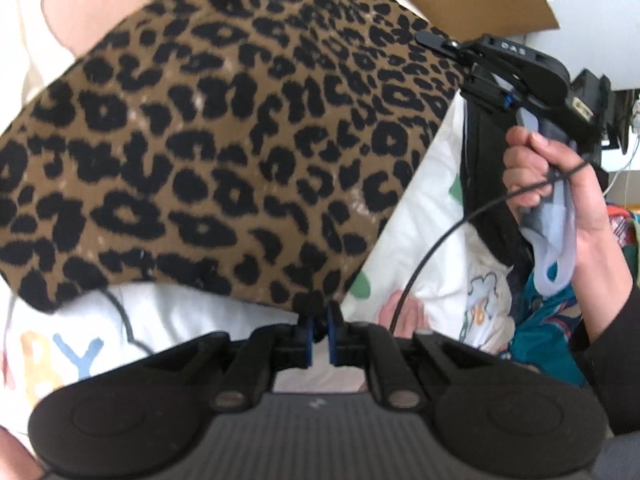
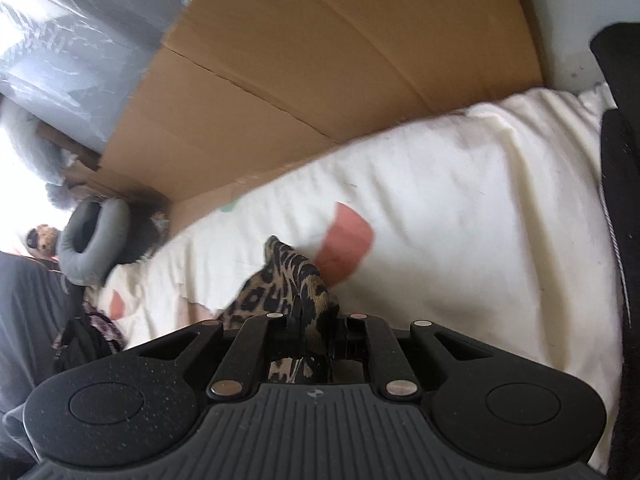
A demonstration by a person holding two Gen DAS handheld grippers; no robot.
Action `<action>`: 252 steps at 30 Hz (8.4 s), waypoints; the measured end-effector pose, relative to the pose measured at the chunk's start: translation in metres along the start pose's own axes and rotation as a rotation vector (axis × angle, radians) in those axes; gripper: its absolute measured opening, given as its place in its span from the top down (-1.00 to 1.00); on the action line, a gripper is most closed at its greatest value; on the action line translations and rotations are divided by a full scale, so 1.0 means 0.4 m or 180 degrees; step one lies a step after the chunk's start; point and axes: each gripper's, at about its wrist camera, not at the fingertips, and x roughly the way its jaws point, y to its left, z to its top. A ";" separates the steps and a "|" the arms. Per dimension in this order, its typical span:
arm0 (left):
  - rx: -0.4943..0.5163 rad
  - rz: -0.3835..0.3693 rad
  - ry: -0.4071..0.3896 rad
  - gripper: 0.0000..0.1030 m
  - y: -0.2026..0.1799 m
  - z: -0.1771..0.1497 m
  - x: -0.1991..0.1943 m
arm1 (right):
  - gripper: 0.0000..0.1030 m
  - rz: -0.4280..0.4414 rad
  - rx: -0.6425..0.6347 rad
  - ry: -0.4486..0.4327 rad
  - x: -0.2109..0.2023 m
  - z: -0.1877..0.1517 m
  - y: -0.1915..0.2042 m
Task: Fold clothes
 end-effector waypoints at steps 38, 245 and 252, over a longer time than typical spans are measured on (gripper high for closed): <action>0.1482 0.0777 -0.0828 -0.59 -0.080 0.408 -0.167 | 0.11 0.0183 0.0656 0.0438 -0.050 -0.243 -0.061; 0.1282 0.0136 -0.1002 0.22 -0.664 0.444 0.333 | 0.51 -0.1626 -0.0243 -0.0539 -0.521 0.214 -0.372; 0.1558 0.0318 -0.1231 0.27 -0.693 0.439 0.251 | 0.51 -0.1570 -0.0445 -0.0789 -0.570 0.167 -0.319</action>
